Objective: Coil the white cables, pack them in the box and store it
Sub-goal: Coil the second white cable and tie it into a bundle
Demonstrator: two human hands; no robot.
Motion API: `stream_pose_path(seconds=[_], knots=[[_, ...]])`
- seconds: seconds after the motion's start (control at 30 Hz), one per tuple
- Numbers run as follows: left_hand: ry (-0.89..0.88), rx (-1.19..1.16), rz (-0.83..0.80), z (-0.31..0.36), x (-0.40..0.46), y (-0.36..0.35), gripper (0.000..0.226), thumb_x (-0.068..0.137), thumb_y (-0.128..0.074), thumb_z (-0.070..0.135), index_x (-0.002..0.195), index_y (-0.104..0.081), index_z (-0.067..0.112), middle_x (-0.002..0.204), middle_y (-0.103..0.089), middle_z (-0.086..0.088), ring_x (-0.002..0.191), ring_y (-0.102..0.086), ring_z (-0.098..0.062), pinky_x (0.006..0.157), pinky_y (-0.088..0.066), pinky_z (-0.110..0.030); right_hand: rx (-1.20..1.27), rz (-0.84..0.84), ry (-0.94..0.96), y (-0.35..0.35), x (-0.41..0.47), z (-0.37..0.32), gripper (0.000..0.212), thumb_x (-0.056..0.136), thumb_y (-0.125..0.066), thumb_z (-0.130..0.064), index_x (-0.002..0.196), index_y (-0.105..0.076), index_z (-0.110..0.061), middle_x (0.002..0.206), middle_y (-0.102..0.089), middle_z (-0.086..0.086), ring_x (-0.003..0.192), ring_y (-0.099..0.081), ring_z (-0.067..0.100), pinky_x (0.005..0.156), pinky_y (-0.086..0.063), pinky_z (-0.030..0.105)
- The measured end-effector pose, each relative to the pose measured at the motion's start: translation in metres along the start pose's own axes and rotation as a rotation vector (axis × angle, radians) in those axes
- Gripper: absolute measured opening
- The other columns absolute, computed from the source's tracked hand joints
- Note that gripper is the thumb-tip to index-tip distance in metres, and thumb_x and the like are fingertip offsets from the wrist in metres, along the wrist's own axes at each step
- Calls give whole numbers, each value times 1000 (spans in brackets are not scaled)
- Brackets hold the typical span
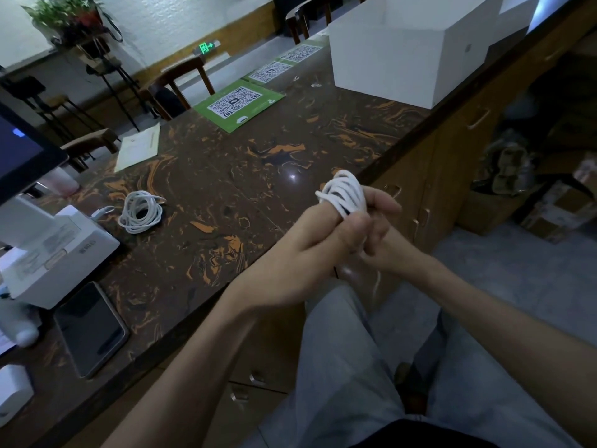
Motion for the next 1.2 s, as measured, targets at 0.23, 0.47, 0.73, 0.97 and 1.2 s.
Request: stream_pose_path(seconds=[0.23,0.47,0.73,0.97,1.2], knots=[[107,728,94,-37,3,18,38,87,-61,1,119,-48,18,101,-50,5,94,-51,-4,79,-46,-17,-211,-299,-50,-45,-24,2,29,99,-47,-26,80,-67,-16,81,-67,7,68,-59,20,73,-53,38],[218,1038,-57,-71,-13,15,58,101,-25,55,55,-44,25,55,-46,3,52,-44,-7,53,-27,-18,-317,-402,143,-29,-44,-15,21,98,-56,-34,87,-72,-25,73,-71,0,64,-66,14,61,-56,34],[359,675,-297,-78,-39,-26,75,101,-19,54,65,-66,8,55,-50,13,51,-47,-1,56,-29,-14,-171,-373,324,21,-46,-33,42,99,-54,-32,60,-61,-20,55,-52,6,49,-46,17,52,-35,21],[288,-81,-216,-43,-32,-42,83,91,-19,74,53,-57,11,43,-36,-11,37,-28,-21,43,-27,-21,127,-185,319,28,-24,-24,58,101,-50,-34,53,-57,-2,45,-44,15,41,-41,21,48,-33,15],[-83,-575,171,-1,-6,10,44,92,-16,28,82,-51,5,58,-43,-2,58,-43,-19,63,-39,-30,48,-164,186,-9,-19,0,67,103,-28,-49,59,-60,-11,53,-49,8,45,-44,14,50,-37,20]])
Point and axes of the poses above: each hand's wrist, its own x-axis towards the middle knuckle, its own y-axis out of the back of the hand, z = x × y, the point moved 10 cm from there along x, towards the middle knuckle
